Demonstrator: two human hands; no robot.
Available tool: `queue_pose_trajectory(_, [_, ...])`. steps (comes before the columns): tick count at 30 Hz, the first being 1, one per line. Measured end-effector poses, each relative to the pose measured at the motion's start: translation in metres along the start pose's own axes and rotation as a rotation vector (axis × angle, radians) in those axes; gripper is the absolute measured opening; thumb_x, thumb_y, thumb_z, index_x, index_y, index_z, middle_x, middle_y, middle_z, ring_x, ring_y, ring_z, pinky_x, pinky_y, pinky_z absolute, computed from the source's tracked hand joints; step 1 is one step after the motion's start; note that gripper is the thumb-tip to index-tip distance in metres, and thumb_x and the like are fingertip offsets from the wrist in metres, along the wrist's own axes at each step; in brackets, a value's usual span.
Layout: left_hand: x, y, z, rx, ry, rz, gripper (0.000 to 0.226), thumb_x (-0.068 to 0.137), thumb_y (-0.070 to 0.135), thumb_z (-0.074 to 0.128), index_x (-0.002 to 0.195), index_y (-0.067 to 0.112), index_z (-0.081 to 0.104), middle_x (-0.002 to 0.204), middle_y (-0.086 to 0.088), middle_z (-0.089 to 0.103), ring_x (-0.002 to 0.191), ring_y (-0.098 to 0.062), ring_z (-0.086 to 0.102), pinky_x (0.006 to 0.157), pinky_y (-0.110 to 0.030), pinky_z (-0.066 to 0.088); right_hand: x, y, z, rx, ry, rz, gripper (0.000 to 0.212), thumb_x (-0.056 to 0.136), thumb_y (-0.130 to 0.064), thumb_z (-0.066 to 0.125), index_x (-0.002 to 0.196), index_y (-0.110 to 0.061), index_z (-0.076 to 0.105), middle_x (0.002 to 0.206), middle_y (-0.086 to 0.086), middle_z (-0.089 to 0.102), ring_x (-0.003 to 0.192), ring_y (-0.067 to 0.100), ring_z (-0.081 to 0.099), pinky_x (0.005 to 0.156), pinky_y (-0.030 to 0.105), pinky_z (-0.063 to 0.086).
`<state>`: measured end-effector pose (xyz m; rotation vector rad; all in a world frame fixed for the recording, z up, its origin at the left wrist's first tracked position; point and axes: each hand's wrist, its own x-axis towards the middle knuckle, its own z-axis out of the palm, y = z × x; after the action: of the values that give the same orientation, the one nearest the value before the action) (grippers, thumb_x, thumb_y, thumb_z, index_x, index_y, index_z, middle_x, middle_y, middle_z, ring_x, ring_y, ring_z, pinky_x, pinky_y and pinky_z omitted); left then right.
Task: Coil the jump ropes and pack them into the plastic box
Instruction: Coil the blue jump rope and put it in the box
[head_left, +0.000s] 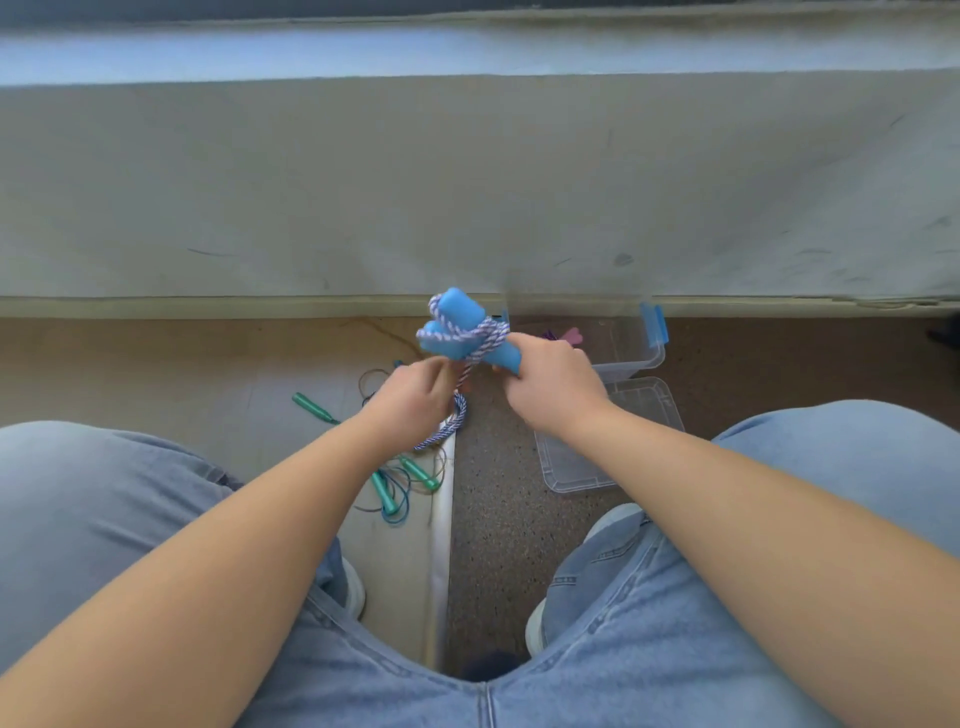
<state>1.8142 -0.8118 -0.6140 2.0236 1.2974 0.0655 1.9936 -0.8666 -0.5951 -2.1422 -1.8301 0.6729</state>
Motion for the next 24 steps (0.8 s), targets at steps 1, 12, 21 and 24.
queue_pose_trajectory(1, [-0.003,0.007,0.004,0.048,-0.033,0.088,0.027,0.104,0.029,0.036,0.089,0.014,0.053,0.074,-0.001,0.056,0.068,-0.019,0.052,0.063,-0.035,0.036,0.002,0.002,-0.001,-0.048,-0.005,0.077,0.028,0.089,-0.023,0.054,0.117,-0.027,0.06,0.105,0.012,0.069,0.098,0.041,0.062,0.07,0.036,0.041])
queue_pose_trajectory(12, [-0.002,0.025,-0.028,0.629,0.021,0.477,0.048,0.093,0.062,0.047,0.059,0.029,0.037,0.051,0.01,0.04,0.05,-0.012,0.04,0.048,-0.029,0.027,-0.009,0.007,0.011,-0.628,-0.297,-0.205,0.025,0.095,-0.012,0.053,0.116,-0.02,0.062,0.105,0.008,0.067,0.096,0.033,0.065,0.066,0.038,0.046])
queue_pose_trajectory(21, [0.009,-0.014,-0.019,-0.149,-0.089,-0.151,0.027,0.095,0.038,0.06,0.075,0.02,0.06,0.071,0.0,0.055,0.064,-0.018,0.049,0.06,-0.028,0.041,-0.012,-0.006,0.006,0.035,-0.172,-0.328,0.024,0.088,-0.019,0.057,0.109,-0.028,0.064,0.094,0.002,0.072,0.084,0.026,0.066,0.071,0.036,0.053])
queue_pose_trajectory(24, [0.005,-0.008,-0.006,-0.09,-0.011,-0.022,0.027,0.092,0.033,0.044,0.083,0.013,0.059,0.073,-0.001,0.055,0.065,-0.019,0.048,0.063,-0.031,0.039,-0.005,-0.004,0.001,0.092,-0.031,-0.096,0.029,0.084,-0.018,0.053,0.109,-0.028,0.064,0.098,0.01,0.072,0.091,0.039,0.065,0.071,0.037,0.051])
